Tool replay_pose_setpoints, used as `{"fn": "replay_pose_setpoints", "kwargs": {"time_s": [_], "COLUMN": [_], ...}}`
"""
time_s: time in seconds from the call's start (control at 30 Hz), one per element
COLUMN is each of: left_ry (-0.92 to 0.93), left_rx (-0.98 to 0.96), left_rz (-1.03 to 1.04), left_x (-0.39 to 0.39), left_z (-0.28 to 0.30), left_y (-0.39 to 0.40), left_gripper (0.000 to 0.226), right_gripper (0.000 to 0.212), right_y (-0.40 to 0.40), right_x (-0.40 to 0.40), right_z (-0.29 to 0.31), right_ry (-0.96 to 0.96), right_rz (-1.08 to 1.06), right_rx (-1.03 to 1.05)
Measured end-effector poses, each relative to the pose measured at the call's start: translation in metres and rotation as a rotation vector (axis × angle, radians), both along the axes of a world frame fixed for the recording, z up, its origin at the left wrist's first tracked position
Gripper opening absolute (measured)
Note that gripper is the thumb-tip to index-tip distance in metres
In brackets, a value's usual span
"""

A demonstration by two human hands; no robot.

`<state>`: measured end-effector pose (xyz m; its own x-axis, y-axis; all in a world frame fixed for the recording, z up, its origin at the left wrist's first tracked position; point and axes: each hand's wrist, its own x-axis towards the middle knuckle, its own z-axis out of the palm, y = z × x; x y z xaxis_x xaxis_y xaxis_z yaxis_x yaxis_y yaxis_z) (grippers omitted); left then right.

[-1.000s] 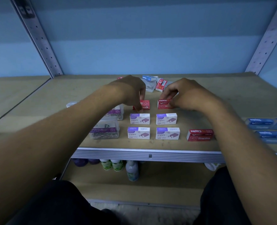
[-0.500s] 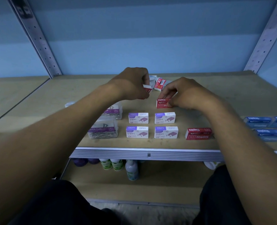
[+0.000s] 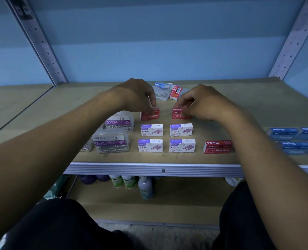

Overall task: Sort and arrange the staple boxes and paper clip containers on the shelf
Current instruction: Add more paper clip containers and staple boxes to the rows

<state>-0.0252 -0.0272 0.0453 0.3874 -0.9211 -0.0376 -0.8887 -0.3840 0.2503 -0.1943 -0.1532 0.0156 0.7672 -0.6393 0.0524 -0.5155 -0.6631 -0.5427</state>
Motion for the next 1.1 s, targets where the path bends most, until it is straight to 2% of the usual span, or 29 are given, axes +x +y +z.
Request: {"fn": "replay_pose_setpoints", "kwargs": {"time_s": [0.23,0.47,0.77,1.1], "left_ry": [-0.021,-0.03,-0.032,-0.029], "left_rx": [-0.009,-0.097,-0.197,-0.212], "left_rz": [-0.056,-0.138,-0.253,-0.36], "left_x": [-0.01,-0.03,-0.073,-0.108], "left_z": [-0.007,-0.001,0.006,0.001], "left_y": [-0.005,-0.013,-0.029,-0.047], "left_gripper": [0.019,0.027,0.044,0.047], "right_gripper": [0.03,0.026,0.026,0.025], "right_y": [0.001,-0.006,-0.011,-0.015], "right_x": [-0.004,-0.023,-0.064,-0.114], "right_z": [0.002,0.007,0.017,0.026], "right_ry": [-0.008,-0.046,-0.032,0.006], "right_rz": [-0.002,-0.025,-0.043,-0.055], "right_rx": [0.001,-0.018,-0.054,-0.061]}}
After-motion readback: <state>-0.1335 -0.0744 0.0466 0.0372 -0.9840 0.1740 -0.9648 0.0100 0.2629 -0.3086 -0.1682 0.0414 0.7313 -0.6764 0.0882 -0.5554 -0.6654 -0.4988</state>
